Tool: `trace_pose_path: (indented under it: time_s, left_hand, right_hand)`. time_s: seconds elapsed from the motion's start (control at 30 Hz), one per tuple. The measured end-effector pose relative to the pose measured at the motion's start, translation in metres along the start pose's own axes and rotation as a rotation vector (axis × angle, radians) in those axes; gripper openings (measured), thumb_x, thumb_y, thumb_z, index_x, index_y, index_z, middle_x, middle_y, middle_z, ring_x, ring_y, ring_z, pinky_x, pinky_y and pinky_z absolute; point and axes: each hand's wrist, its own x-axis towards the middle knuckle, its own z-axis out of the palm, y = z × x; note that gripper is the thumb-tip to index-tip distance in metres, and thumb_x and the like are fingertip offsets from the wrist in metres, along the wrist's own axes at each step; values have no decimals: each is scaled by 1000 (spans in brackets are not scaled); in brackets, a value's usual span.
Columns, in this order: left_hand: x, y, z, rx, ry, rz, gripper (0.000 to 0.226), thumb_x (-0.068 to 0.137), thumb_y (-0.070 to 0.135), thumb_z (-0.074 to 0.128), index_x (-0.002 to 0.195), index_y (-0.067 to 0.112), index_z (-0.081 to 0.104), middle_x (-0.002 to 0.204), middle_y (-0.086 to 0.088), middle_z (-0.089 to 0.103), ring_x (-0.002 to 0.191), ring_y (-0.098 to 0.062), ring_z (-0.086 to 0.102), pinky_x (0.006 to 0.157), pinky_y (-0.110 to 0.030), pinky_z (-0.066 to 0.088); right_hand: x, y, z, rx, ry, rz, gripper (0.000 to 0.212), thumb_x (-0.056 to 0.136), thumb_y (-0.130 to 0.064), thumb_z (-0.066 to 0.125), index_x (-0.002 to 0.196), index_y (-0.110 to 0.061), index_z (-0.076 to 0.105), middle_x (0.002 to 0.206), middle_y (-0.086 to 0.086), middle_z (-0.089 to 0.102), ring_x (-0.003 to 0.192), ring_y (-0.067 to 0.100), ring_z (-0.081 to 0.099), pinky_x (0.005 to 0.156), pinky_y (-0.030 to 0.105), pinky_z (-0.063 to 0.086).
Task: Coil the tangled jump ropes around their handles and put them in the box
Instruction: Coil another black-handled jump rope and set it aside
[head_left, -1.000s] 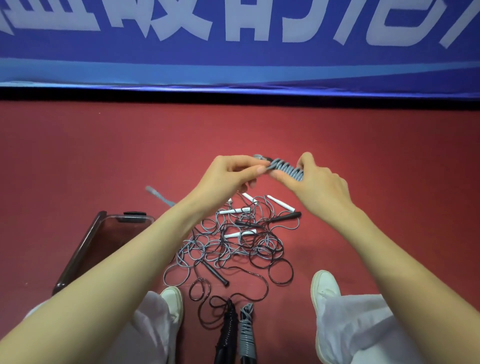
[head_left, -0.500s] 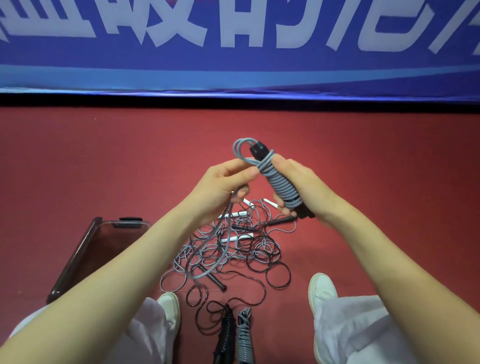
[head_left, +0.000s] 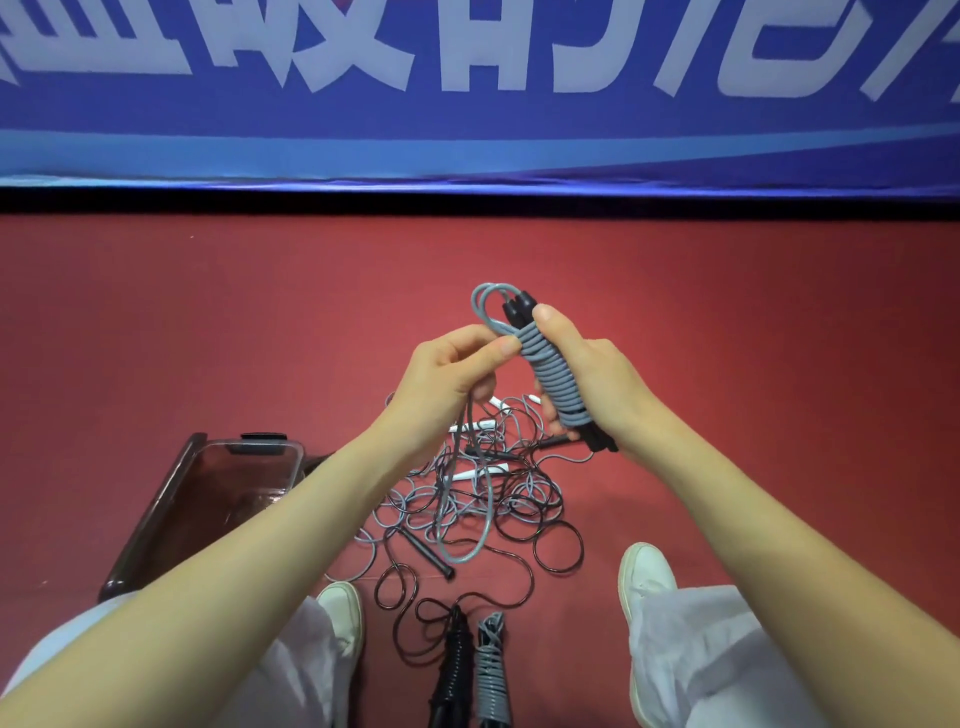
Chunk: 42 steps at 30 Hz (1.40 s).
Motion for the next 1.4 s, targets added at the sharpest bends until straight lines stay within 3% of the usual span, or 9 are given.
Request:
trace_pose_path:
  time_s: [0.1, 0.27, 0.5, 0.67, 0.77, 0.87, 1.07, 1.23, 1.4]
  left_hand:
    - [3, 9, -9, 61, -114, -19, 16, 79, 31, 65, 87, 19, 72, 63, 1, 55, 50, -10, 34, 56, -25, 30]
    - [10, 10, -37, 71, -394, -216, 19, 86, 29, 63, 90, 16, 77, 57, 8, 38, 52, -7, 29, 60, -23, 28]
    - [15, 10, -43, 279, -415, -235, 9, 74, 8, 75, 79, 15, 77, 78, -1, 71, 72, -10, 62, 73, -19, 49]
    - [10, 7, -20, 643, -363, -195, 11, 81, 14, 75, 90, 8, 77, 81, -1, 74, 74, -2, 62, 75, -18, 49]
    - [3, 6, -5, 557, -231, -115, 11, 87, 20, 71, 87, 11, 76, 61, 4, 61, 52, -3, 43, 51, -15, 35]
    - [0, 7, 2, 376, -167, -33, 6, 88, 17, 69, 88, 14, 74, 61, -7, 50, 52, -10, 32, 48, -21, 25]
    - [0, 5, 17, -307, 67, -188, 7, 92, 2, 57, 93, 8, 59, 67, 3, 51, 47, -4, 43, 44, -12, 35]
    - [2, 1, 7, -419, 24, -320, 11, 87, 6, 59, 98, 6, 56, 74, 0, 49, 45, -2, 43, 42, -10, 33]
    - [2, 10, -1, -281, -123, -182, 26, 74, 13, 63, 99, 11, 63, 84, 0, 57, 48, -4, 43, 47, -11, 36]
  right_hand:
    - [-2, -4, -5, 136, -78, 44, 74, 59, -86, 52, 56, -12, 61, 50, 13, 53, 40, 23, 48, 47, 27, 41]
    - [-3, -9, -29, 282, -309, 15, 70, 79, -73, 41, 62, -6, 55, 48, 11, 48, 37, 23, 46, 39, 22, 38]
    - [-17, 0, -19, -175, -712, 275, 66, 81, -73, 48, 64, -10, 56, 50, 10, 50, 39, 21, 48, 41, 22, 42]
    - [-10, 11, -1, -911, -462, 293, 68, 76, -82, 46, 58, -16, 49, 52, 4, 54, 45, 22, 52, 53, 26, 41]
    - [-2, 13, -3, -1321, -63, 119, 76, 77, -86, 29, 86, -16, 57, 92, 8, 67, 85, 29, 63, 67, 30, 40]
    - [5, 9, -14, -1258, 220, 21, 77, 85, -78, 27, 117, -14, 54, 114, 16, 64, 106, 36, 60, 72, 36, 35]
    - [11, 3, -19, -1000, 409, -86, 61, 84, -76, 36, 94, -17, 49, 97, 17, 66, 96, 38, 59, 74, 39, 36]
    - [15, 7, -24, -552, 221, -126, 71, 75, -80, 49, 77, -9, 51, 64, 2, 62, 61, 25, 57, 66, 39, 46]
    - [7, 0, -21, -81, -81, -135, 59, 73, -67, 55, 78, -9, 58, 57, 12, 57, 46, 23, 52, 49, 27, 42]
